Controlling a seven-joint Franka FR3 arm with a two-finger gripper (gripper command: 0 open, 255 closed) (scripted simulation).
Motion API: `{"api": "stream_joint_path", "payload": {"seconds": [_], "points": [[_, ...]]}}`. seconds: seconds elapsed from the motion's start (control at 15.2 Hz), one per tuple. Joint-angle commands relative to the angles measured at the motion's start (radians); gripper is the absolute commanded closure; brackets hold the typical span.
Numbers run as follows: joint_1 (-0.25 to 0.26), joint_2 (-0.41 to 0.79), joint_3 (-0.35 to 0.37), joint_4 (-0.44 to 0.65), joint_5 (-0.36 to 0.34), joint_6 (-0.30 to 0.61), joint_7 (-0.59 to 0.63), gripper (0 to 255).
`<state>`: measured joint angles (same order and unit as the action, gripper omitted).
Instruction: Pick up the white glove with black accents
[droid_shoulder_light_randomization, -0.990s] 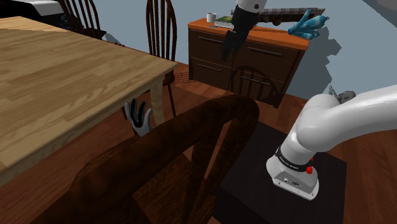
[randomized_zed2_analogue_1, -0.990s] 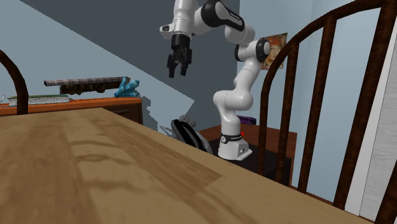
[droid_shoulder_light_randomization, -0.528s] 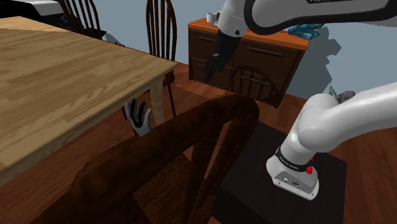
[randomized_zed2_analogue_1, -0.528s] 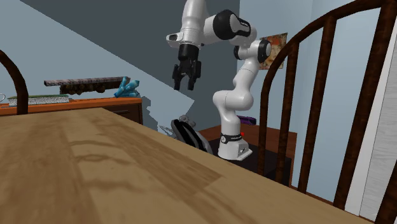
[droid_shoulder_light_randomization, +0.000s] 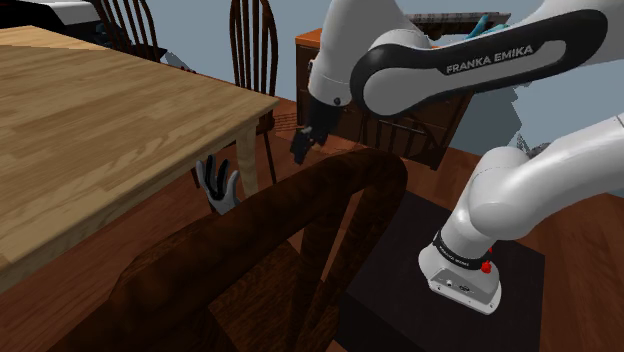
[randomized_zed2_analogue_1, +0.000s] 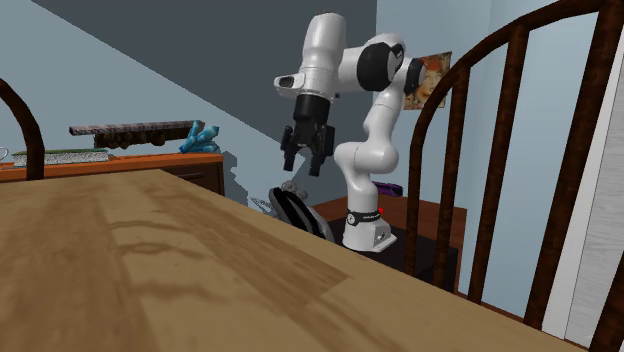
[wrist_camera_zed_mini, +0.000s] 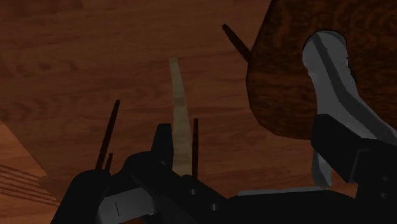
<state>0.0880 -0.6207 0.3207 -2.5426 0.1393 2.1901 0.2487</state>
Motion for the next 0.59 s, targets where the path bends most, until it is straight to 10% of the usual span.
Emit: {"api": "stream_joint_path", "payload": {"seconds": [0.0, 0.53], "points": [[0.001, 0.049, 0.052, -0.003, -0.003, 0.062, 0.049, 0], [-0.067, 0.299, 0.284, 0.047, -0.128, 0.277, 0.298, 0]]}}
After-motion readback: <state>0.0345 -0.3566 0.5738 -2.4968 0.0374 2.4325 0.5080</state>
